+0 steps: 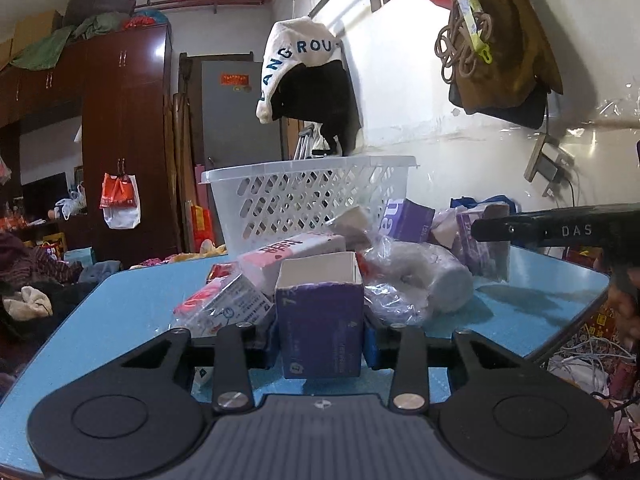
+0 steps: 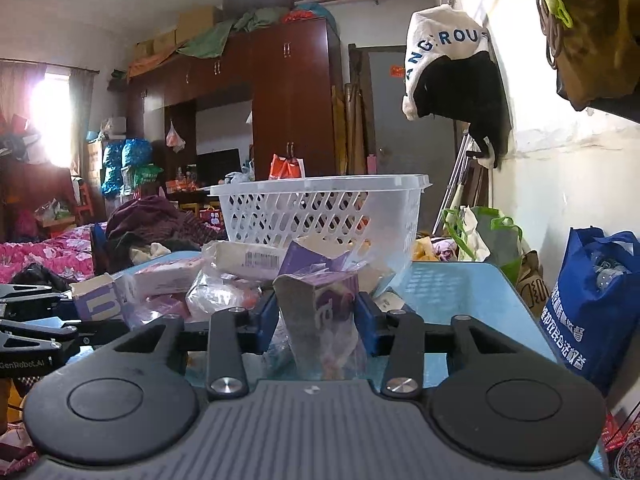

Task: Organize objects
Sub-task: 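Close left gripper on purple box while right gripper grasps a clear plastic bag, then lift both held items over the white basket and open both grippers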

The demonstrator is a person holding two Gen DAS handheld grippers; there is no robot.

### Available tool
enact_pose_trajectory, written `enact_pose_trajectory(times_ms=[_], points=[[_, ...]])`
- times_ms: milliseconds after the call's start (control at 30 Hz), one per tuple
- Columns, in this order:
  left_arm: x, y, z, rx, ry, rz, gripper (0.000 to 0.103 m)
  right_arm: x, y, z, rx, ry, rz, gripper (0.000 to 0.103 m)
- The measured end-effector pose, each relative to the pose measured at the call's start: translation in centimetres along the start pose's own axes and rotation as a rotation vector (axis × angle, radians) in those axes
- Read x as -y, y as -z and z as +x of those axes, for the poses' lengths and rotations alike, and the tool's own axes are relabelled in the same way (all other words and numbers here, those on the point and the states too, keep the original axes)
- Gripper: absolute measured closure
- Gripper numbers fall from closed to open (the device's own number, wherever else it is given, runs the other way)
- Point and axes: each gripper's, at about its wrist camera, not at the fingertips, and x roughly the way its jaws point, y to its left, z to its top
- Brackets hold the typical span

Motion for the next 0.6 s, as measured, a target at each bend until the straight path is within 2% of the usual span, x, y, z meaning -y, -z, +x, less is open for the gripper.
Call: enact_pose_trajectory(times_ms=[167,600], points=[[-0.1,0.0,0.2,-0.005,0.006,-0.005,0.060,0.0,0.4,0.5,-0.014,0.008,-0.003,0.059],[-0.8,-1.6,-0.9,0.062,0.026,-0.032,0.060,0.5,-1.5,-2.1,0.079,0.024,-0.009,0.062]])
